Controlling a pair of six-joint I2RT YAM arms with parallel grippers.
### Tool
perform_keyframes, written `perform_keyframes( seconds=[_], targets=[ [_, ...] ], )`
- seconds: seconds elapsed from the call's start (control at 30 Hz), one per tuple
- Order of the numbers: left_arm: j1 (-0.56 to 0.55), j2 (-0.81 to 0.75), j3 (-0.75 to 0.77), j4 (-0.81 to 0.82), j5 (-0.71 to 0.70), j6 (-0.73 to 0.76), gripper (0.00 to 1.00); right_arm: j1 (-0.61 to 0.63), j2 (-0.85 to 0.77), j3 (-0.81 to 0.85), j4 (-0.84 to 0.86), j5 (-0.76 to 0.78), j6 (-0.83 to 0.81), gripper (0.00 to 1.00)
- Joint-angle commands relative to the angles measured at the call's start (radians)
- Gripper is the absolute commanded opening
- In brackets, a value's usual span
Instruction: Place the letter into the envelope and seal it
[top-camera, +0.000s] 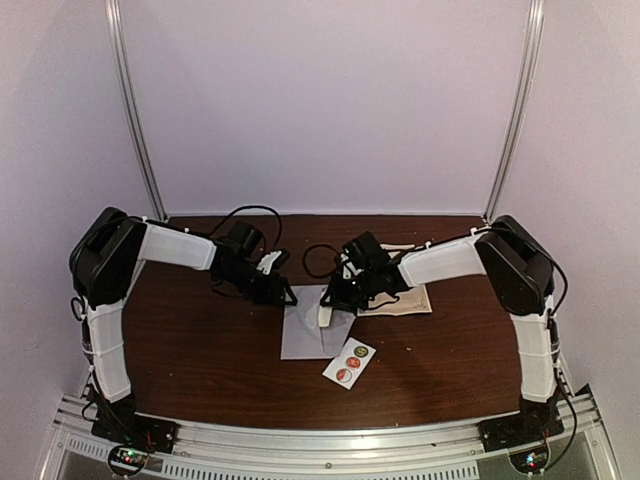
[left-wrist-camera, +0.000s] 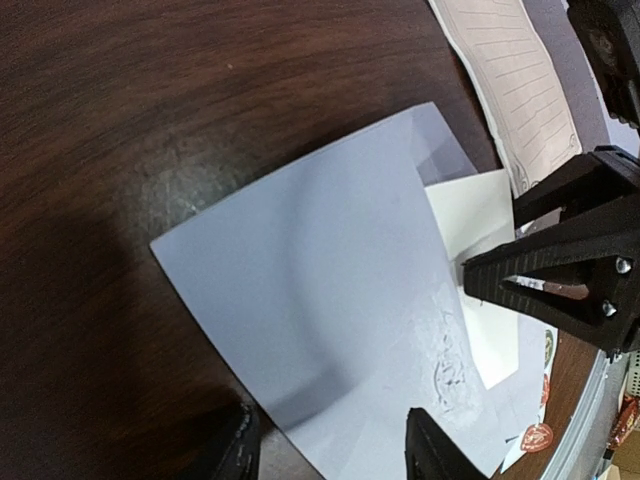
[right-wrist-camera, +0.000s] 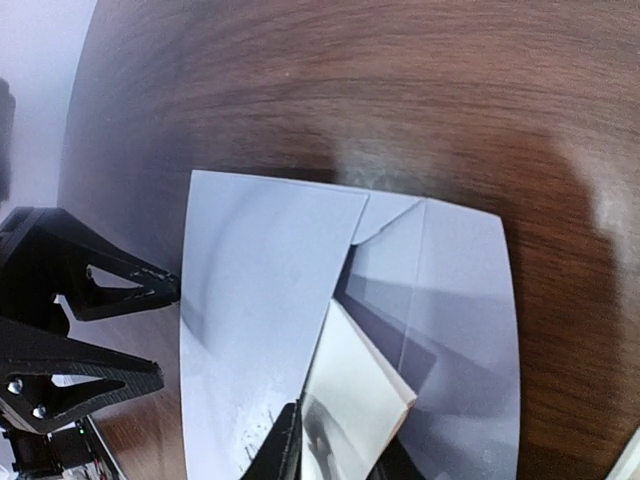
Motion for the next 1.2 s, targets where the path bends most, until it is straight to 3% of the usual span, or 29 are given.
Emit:
perform_keyframes(
  seconds=[0.0, 0.23, 0.37, 0.63, 0.87, 1.0, 1.17],
  targets=[
    [-0.002, 0.013, 0.02, -0.026, -0.023, 0.02, 0.5, 0.005, -0.053, 0.033, -0.157, 0.137, -0.069, 0.26],
    [-0.002, 0.003, 0.022, -0.028, -0.028, 0.02, 0.49, 0.005, -0.102, 0.046, -0.25, 0.238, -0.119, 0.43],
    [-0.001, -0.011, 0.027, -0.027, -0.034, 0.017, 0.49, 0.006, -0.131, 0.038, -0.256, 0.256, -0.124, 0.46],
    [-0.001, 0.002, 0.086, -0.027, -0.037, 0.001, 0.5, 0.008, -0.119, 0.022, -0.218, 0.21, -0.106, 0.36],
    [-0.002, 0.04, 0.088, -0.028, -0.043, 0.003, 0.5, 0.009, -0.091, 0.003, -0.195, 0.191, -0.096, 0.33],
    [-0.002, 0.055, 0.092, -0.029, -0.028, 0.012, 0.49, 0.01, -0.067, 0.006, -0.19, 0.18, -0.096, 0.24],
    [-0.002, 0.065, 0.095, -0.028, -0.028, 0.017, 0.46, 0.012, -0.049, 0.006, -0.189, 0.18, -0.092, 0.23]
  ],
)
